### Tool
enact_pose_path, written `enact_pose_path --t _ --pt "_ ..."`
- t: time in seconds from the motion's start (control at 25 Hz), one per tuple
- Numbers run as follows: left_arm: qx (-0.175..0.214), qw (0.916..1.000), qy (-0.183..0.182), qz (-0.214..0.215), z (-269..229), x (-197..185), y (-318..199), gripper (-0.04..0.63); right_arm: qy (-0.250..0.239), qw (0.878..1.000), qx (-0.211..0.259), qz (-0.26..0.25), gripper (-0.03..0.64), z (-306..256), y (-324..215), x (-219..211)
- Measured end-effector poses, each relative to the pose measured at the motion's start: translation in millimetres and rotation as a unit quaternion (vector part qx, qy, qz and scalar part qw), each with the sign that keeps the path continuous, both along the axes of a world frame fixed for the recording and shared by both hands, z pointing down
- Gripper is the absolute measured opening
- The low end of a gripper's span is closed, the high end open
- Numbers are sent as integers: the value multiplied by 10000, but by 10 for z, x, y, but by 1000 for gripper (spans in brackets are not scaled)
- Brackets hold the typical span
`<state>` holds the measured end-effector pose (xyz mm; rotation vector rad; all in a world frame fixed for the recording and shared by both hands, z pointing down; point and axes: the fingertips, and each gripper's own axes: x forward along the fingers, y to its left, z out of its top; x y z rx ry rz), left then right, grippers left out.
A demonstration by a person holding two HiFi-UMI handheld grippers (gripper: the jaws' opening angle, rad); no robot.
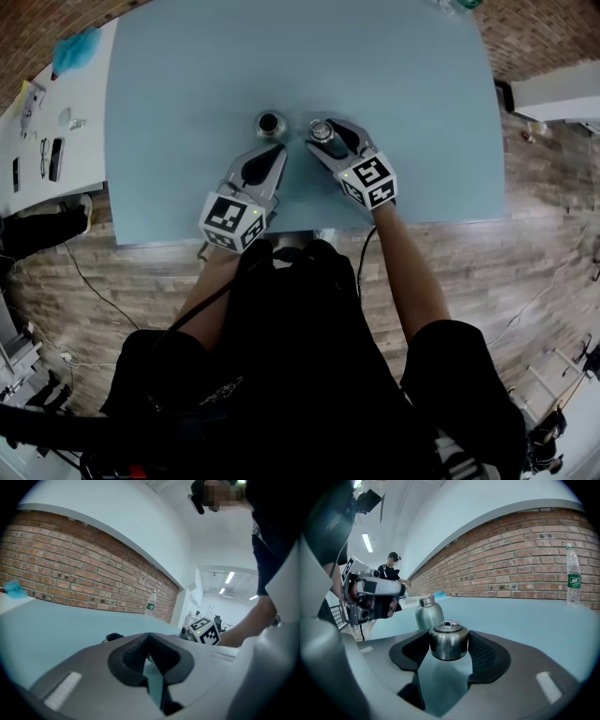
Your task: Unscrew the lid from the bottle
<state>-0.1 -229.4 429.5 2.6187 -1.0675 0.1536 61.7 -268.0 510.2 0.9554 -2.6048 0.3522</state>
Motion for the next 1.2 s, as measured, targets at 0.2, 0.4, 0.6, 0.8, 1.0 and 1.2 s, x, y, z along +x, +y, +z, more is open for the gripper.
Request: enact_pose_path --t 0.2,0.4,0.6,0.8,1.0,1.2 --pt "-26 10000 -47 6 35 26 2 -2 65 10000 -52 -26 262 53 -24 -17" --pt "-109 9999 21 38 69 67 16 -2 157 9998 -148 -50 262 132 -45 -35" --pt "-140 9999 -19 43 97 85 27 -2 311 9992 -222 -66 263 208 -49 -25" --pt "-151 9998 -90 4 129 52 -3 -2 434 9986 -287 -67 264 263 -67 -11" --pt "-148 9998 -142 49 147 81 4 -2 835 9954 -435 -155 264 370 -52 -56" --pt "-155 9997 -165 61 144 78 -1 -2 1135 9918 -574 -125 264 431 -51 -48"
